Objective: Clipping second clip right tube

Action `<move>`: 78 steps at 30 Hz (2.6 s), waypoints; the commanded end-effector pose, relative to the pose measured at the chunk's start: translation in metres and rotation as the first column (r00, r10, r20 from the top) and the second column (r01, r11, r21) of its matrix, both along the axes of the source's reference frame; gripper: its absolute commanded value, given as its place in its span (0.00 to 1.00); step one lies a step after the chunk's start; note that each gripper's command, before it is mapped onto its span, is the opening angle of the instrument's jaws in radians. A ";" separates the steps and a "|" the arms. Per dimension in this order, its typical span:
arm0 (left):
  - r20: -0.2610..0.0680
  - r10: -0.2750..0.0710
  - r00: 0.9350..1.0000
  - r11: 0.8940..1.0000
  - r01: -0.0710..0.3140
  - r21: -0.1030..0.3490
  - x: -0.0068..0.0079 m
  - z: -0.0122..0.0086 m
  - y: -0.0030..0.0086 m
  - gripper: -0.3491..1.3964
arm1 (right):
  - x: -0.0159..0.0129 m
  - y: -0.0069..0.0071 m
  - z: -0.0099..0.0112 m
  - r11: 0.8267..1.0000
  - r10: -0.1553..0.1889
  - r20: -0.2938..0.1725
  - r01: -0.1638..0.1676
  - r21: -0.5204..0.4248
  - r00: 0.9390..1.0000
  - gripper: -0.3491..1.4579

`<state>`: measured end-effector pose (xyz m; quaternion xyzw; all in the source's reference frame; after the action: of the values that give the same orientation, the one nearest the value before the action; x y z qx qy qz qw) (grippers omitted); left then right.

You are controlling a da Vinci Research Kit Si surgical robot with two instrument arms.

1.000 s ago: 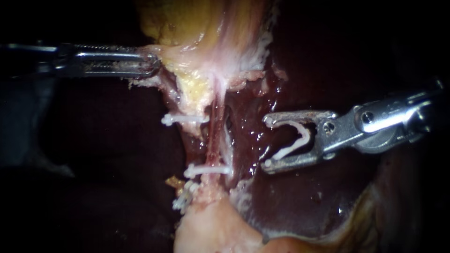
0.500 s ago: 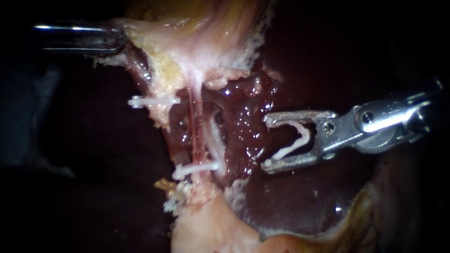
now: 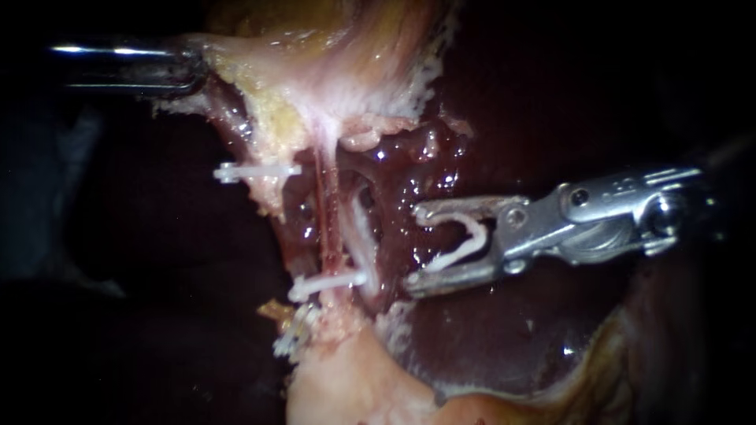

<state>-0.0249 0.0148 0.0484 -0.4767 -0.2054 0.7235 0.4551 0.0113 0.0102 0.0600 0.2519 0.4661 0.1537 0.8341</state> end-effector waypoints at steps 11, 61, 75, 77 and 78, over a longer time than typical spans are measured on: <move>0.001 0.003 1.000 1.000 -0.003 -0.001 -0.0004 0.0004 -0.0004 0.00 | 0.0052 -0.0006 0.0041 0.994 0.062 -0.047 -0.058 0.096 0.997 0.46; 0.002 0.005 1.000 1.000 -0.005 -0.002 -0.0005 0.0005 -0.0006 0.00 | 0.0100 -0.0049 -0.0013 0.952 0.006 -0.382 0.112 0.286 0.924 0.40; 0.005 0.003 1.000 1.000 -0.003 -0.003 -0.0006 0.0005 -0.0005 0.00 | 0.0094 -0.0041 -0.0005 0.946 0.017 -0.371 0.106 0.308 0.928 0.17; 0.005 0.003 1.000 1.000 -0.003 -0.003 -0.0006 0.0006 -0.0005 0.00 | 0.0092 -0.0040 -0.0003 0.939 0.024 -0.363 0.104 0.329 0.931 0.09; 0.004 0.003 1.000 1.000 -0.003 -0.003 -0.0006 0.0006 -0.0005 0.00 | 0.0091 -0.0040 -0.0003 0.937 0.026 -0.361 0.103 0.335 0.932 0.07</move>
<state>-0.0255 0.0142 0.0490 -0.4786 -0.2062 0.7235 0.4528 0.0203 0.0063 0.0598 0.4297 0.5699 0.1705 0.6793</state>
